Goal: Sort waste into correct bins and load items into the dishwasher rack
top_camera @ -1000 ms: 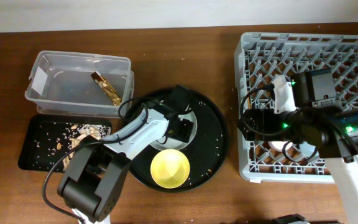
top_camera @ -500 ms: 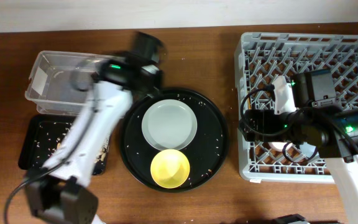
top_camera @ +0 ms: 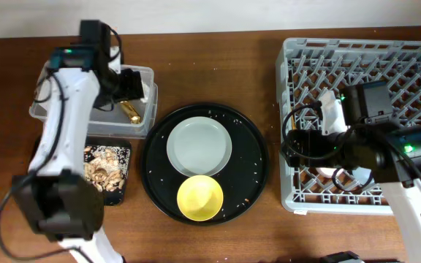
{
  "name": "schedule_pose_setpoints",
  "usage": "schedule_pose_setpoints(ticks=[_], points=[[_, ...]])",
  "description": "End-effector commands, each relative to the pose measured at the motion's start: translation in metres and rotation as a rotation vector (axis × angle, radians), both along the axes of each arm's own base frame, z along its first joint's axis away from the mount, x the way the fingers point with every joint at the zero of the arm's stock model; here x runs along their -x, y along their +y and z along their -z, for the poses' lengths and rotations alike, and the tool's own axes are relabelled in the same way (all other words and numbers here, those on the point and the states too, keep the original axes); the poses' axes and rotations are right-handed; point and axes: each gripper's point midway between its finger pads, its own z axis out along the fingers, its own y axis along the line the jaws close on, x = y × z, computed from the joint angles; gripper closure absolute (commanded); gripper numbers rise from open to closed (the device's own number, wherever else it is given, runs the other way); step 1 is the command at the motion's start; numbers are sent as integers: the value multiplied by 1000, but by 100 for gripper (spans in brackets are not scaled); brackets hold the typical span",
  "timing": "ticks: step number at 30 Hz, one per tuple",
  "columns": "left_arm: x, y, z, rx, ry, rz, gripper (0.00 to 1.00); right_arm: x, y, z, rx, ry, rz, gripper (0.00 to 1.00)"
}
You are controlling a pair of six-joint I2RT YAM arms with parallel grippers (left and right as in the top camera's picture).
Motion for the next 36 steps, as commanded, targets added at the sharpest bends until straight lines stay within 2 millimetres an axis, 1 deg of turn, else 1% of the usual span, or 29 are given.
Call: schedule_pose_setpoints(ticks=[1,2,3,6,7,9,11,12,13,15,16,19,20,21,22,23,24,25,27,28,32,34,36], points=[[33,-30,-75,13,-104,88,24,0,0,1,9,2,-5,2],[52,-58,-69,11,-41,163,28,0,0,1,9,3,-5,2],[61,-76,-61,-2,-11,215,29,0,0,1,9,3,-5,2],[88,-117,-35,-62,67,325,40,2,0,2,11,13,-5,2],[101,-129,-29,-57,107,324,41,5,-1,3,13,25,-5,2],[120,-144,-27,-69,150,361,42,6,-1,4,14,32,-5,2],[135,-155,-26,-79,182,387,43,6,-1,4,15,31,-5,2],[146,-158,-26,-91,209,396,47,6,-1,4,15,32,-5,2],[154,-158,-26,-120,221,392,48,6,-1,4,14,32,-5,2],[161,-152,-31,-175,220,364,48,6,-1,4,14,32,-5,2],[169,-143,-41,-195,210,342,47,6,-1,4,14,32,-5,2],[181,-131,-67,-181,142,336,47,6,-1,4,14,32,-5,2],[187,-121,-82,-191,92,326,47,6,-1,4,14,32,-5,2],[190,-115,-91,-197,63,320,47,6,-1,4,14,32,-5,2],[200,-98,-116,-204,-36,294,5,5,-1,3,13,24,-5,2],[206,-90,-130,-186,-94,270,1,5,-1,3,13,24,-5,2],[214,-85,-143,-154,-149,262,1,5,-1,3,13,24,-5,2],[220,-85,-154,-112,-200,261,1,5,-1,3,13,24,-5,2],[236,-75,-172,-70,-273,256,1,5,-1,3,13,24,-5,2],[243,-70,-177,-60,-292,253,1,5,-1,3,13,24,-5,2],[259,-60,-187,-36,-339,250,1,5,-1,3,13,24,-5,2],[265,-56,-189,-36,-346,255,1,5,-1,3,13,24,-5,2],[263,-44,-196,-76,-398,229,1,5,-1,3,13,24,-5,2]])
